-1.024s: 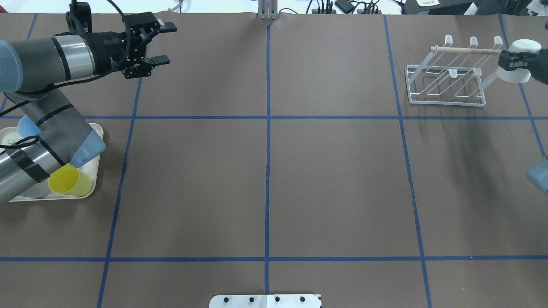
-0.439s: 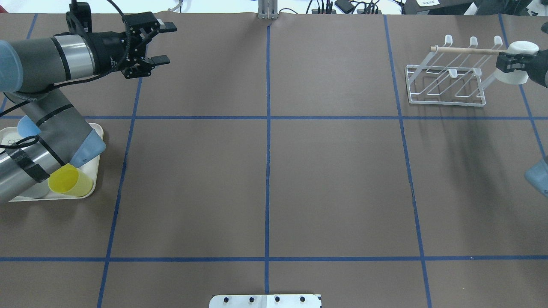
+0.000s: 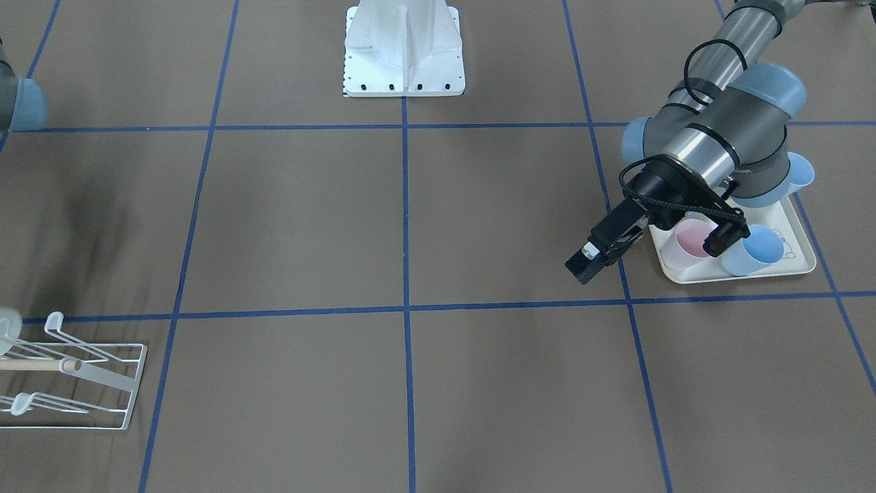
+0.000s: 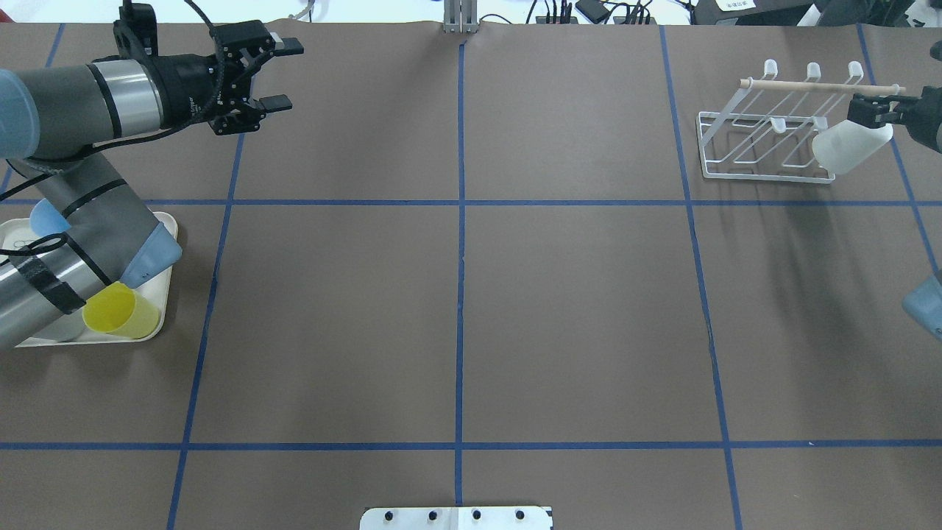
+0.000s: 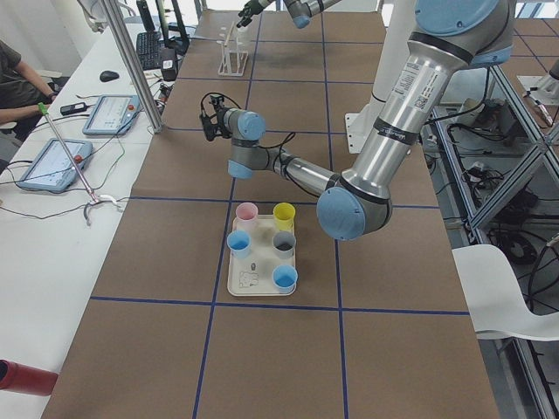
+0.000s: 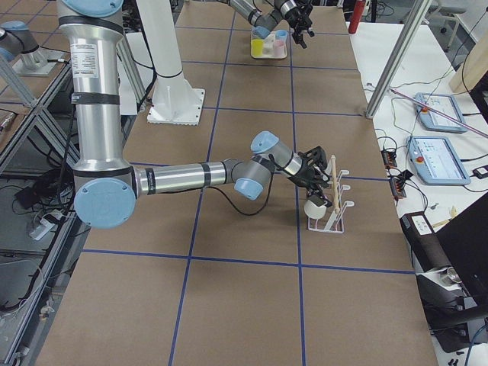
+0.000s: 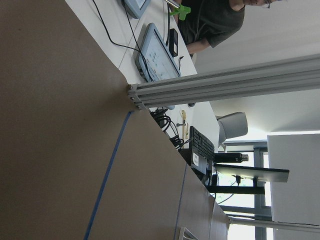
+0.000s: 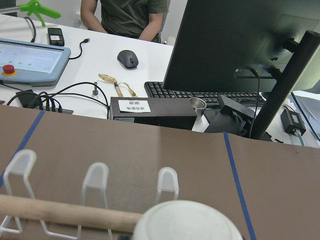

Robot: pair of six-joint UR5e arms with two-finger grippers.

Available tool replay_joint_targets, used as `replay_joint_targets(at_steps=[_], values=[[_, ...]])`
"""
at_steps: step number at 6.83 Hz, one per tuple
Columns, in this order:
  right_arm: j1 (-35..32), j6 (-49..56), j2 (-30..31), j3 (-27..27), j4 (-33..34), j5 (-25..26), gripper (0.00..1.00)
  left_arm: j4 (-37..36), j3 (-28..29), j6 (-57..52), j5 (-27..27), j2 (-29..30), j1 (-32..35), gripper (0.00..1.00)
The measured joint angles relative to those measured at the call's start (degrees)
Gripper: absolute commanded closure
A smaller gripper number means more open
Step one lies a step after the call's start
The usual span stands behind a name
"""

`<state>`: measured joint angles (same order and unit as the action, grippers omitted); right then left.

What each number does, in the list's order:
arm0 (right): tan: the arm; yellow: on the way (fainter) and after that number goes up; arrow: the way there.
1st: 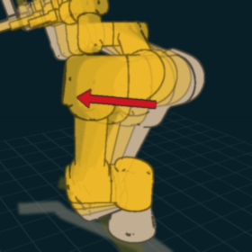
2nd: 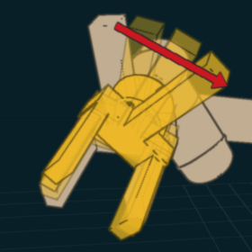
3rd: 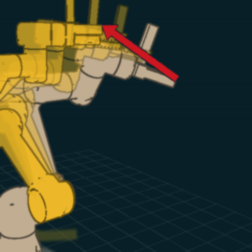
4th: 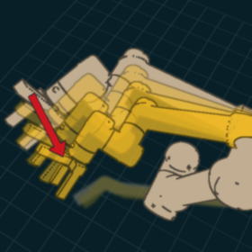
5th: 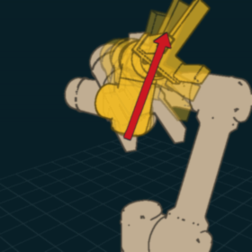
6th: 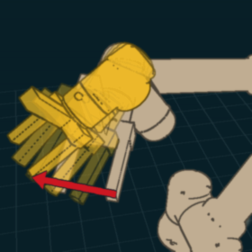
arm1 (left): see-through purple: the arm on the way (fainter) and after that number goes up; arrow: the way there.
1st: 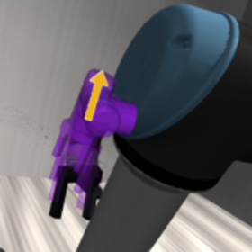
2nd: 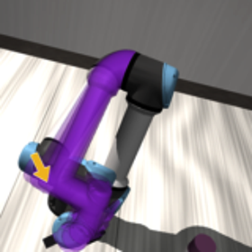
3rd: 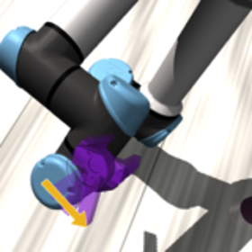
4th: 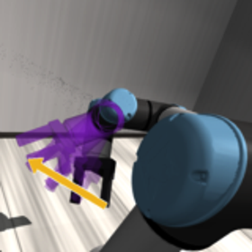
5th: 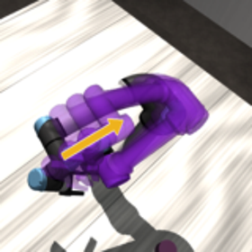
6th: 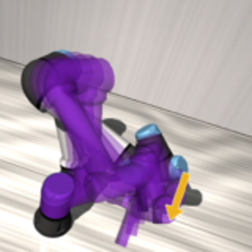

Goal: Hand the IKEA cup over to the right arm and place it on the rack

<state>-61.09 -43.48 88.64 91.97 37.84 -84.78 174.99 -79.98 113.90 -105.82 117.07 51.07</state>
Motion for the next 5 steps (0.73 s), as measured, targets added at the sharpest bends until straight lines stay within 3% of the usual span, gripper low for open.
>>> replay_joint_targets(at_steps=[3,5], values=[[-0.2,-0.3,0.0,0.4,-1.2,-0.4,0.00,0.0,0.0,-0.1,-0.2,0.0,0.1,0.00],[-0.8,-3.6,0.4,3.5,-3.3,-3.2,0.00,-0.1,-0.3,-0.3,-3.6,0.1,1.8,0.00]])
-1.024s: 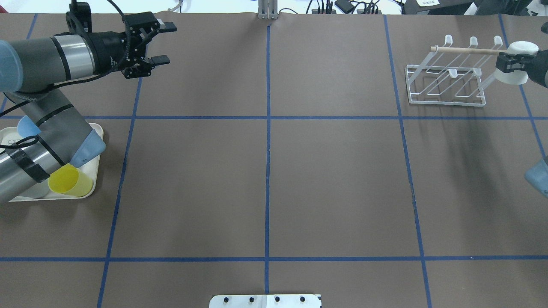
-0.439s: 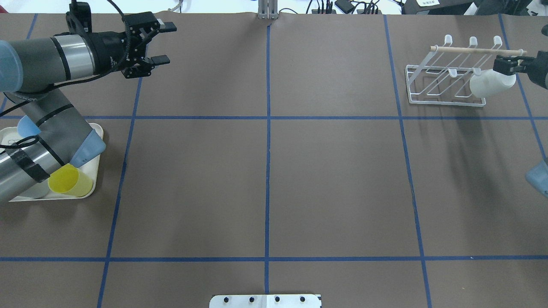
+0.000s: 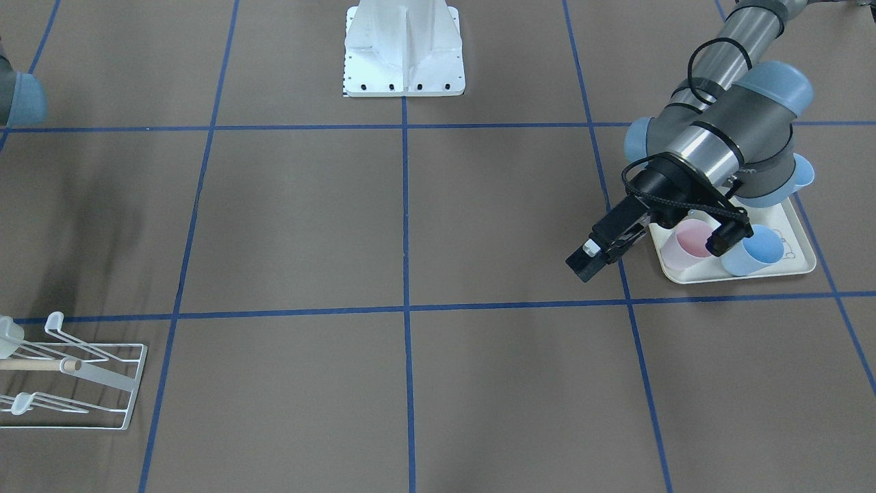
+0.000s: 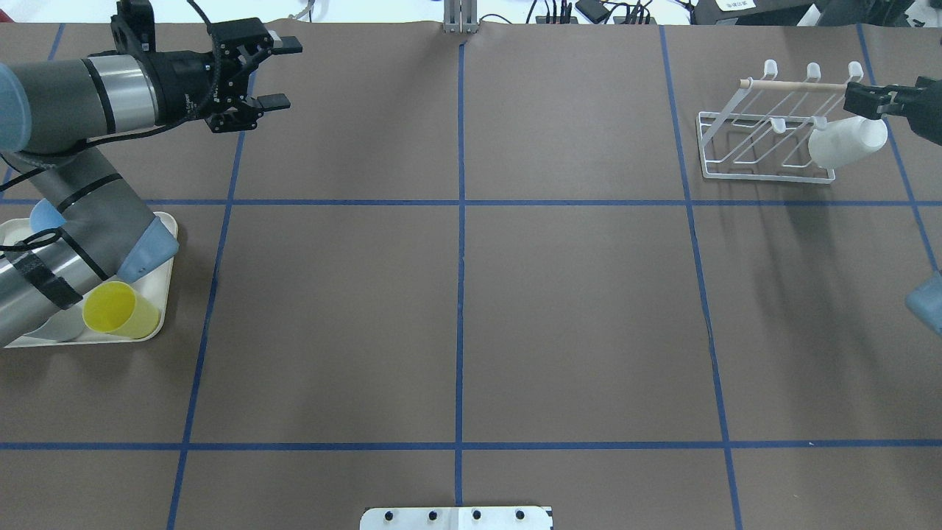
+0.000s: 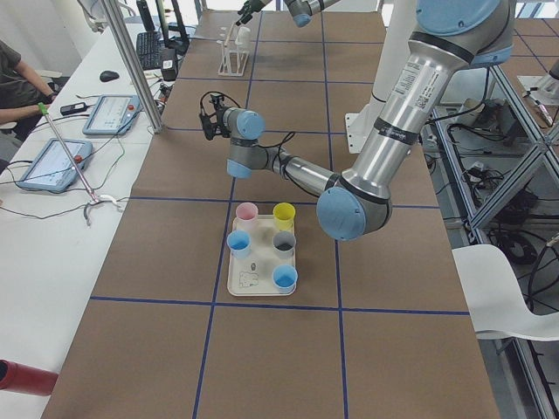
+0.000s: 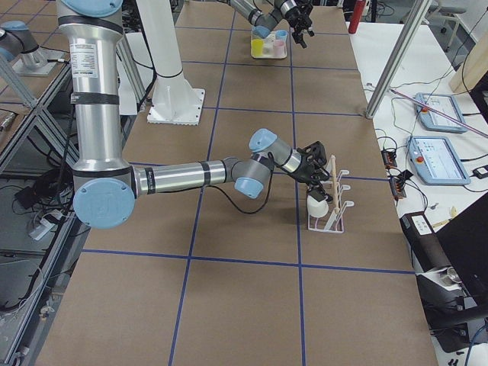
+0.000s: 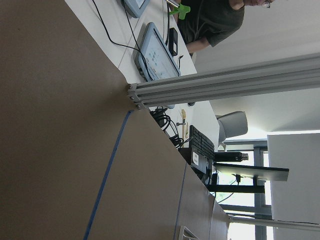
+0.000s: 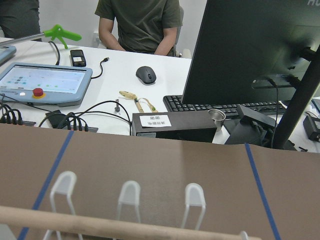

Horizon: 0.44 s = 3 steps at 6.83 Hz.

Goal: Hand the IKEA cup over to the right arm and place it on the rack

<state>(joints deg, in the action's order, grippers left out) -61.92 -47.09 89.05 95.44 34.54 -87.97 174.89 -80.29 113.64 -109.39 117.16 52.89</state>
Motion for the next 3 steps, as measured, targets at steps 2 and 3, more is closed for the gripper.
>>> replay_joint_targets(at_steps=[2,3], values=[[-3.2,-4.0,0.4,5.5,2.6,-7.3,0.00,-0.1,-0.9,-4.5,-8.0,-2.4,6.3,0.00],[-4.1,-7.7,0.3,9.0,5.5,-10.5,0.00,-0.2,-1.5,-9.8,-13.5,-4.8,10.4,0.00]])
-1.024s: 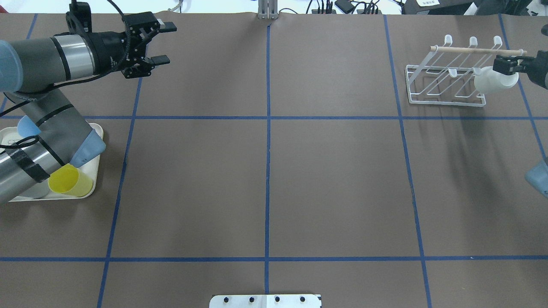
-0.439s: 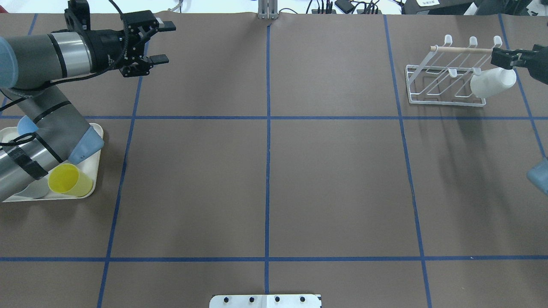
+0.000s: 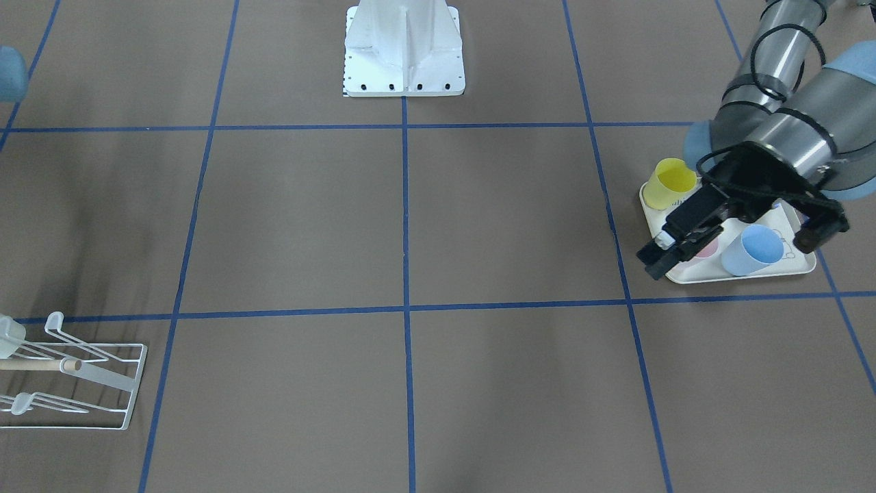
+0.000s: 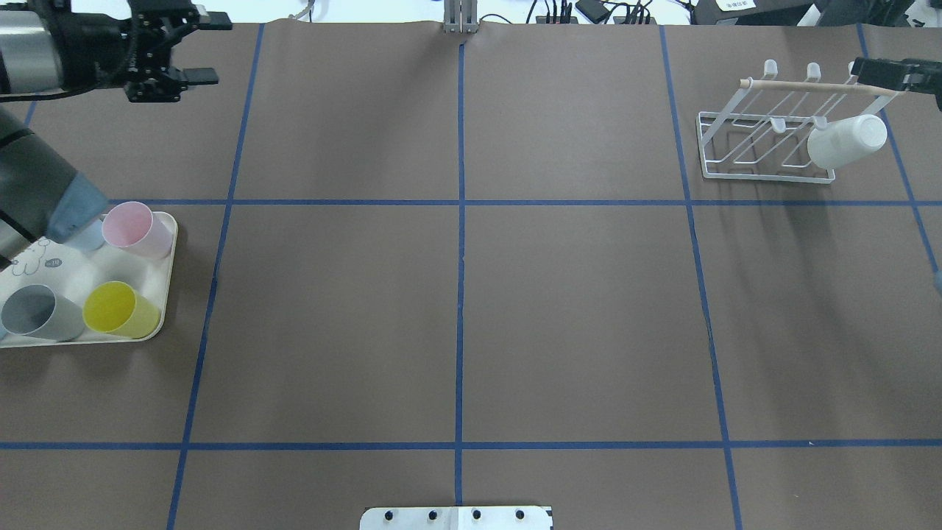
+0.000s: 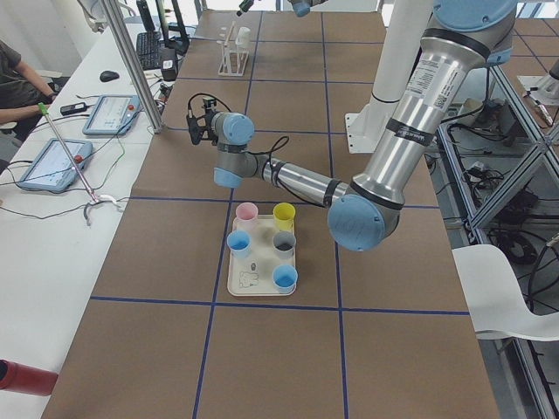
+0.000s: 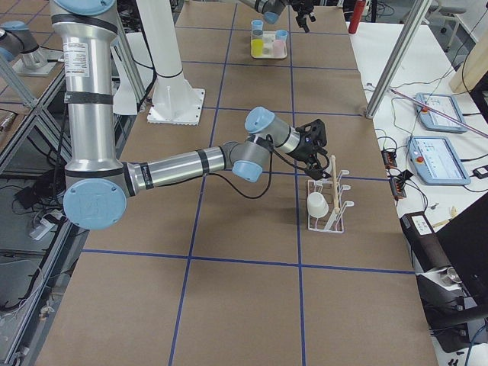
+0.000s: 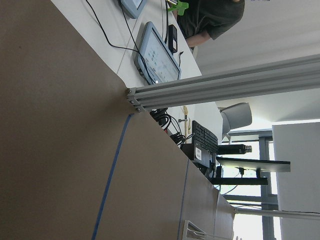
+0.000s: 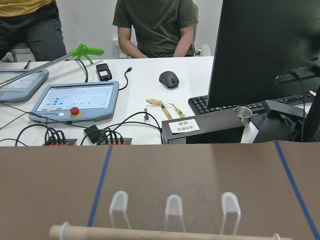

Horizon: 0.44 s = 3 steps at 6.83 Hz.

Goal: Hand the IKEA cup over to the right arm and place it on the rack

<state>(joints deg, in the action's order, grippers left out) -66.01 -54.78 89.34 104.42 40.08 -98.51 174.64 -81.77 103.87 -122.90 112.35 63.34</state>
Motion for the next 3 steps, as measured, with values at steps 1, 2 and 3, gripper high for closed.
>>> replay_joint_targets(at_steps=[1,2,3], values=[[-0.3,-6.0,-0.3,3.1,2.0,-3.1,0.00,-0.9,-0.2,-6.3,-6.4,-1.9,4.8,0.00],[-0.3,-12.1,-1.0,5.0,2.9,-6.0,0.00,-3.3,-0.4,-14.7,-12.2,-3.9,9.2,0.00],[-0.3,-17.6,-2.2,6.1,3.2,-9.1,0.00,-5.7,-0.5,-23.6,-15.8,-6.3,11.8,0.00]])
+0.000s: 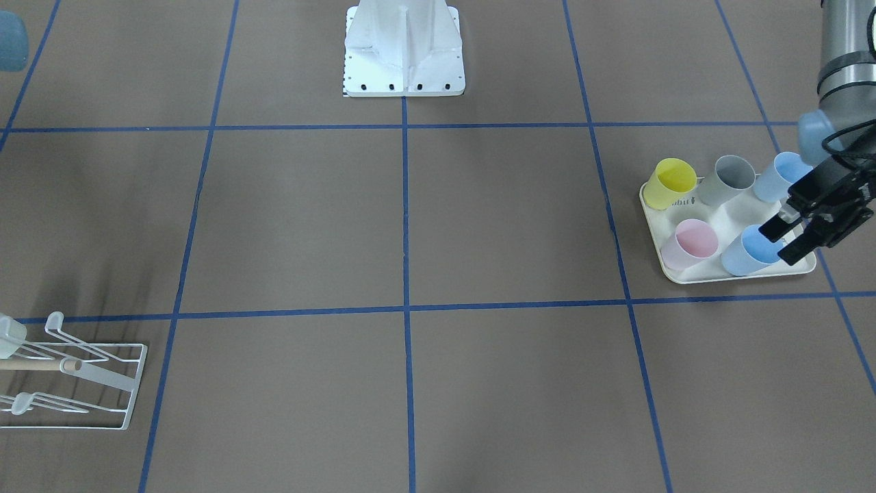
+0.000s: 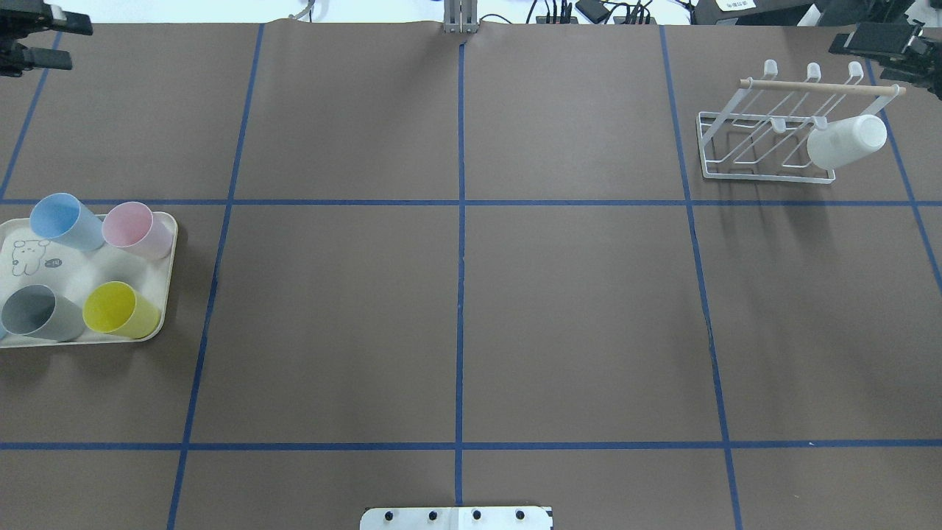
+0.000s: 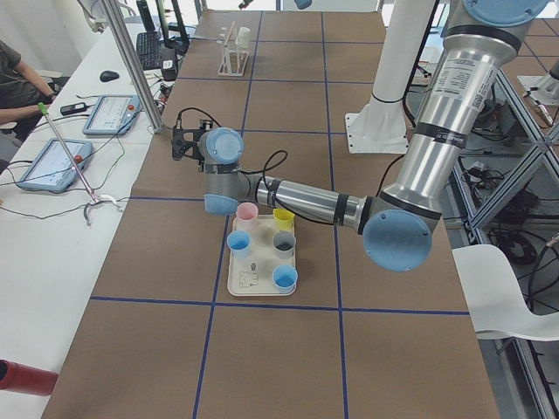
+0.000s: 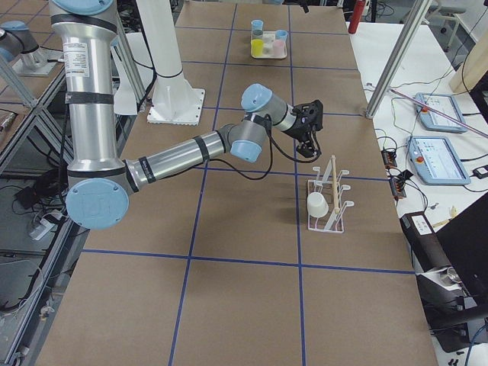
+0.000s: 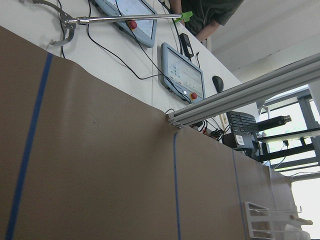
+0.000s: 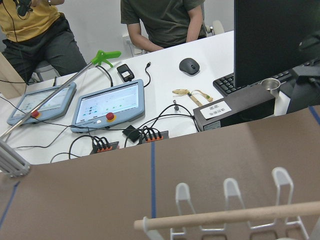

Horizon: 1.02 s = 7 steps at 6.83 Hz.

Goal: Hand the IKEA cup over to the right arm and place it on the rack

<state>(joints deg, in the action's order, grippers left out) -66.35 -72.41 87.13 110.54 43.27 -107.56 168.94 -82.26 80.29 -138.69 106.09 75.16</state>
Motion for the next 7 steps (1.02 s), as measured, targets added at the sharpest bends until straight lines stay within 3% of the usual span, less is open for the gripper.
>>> replay_joint_targets(at_steps=[3,5,7], values=[[2.0,-14.6,-5.2,0.9,0.1,-4.8,0.00,-5.3,-0.2,-20.9,0.2,-7.7,2.3,0.00],[4.5,-21.1,-7.9,0.9,0.1,-4.6,0.00,-15.8,-3.2,-34.6,8.8,-10.3,1.4,0.00],[6.9,-24.4,-9.4,0.8,-0.3,-2.9,0.00,-32.5,-9.6,-48.0,16.4,-13.0,0.0,0.00]])
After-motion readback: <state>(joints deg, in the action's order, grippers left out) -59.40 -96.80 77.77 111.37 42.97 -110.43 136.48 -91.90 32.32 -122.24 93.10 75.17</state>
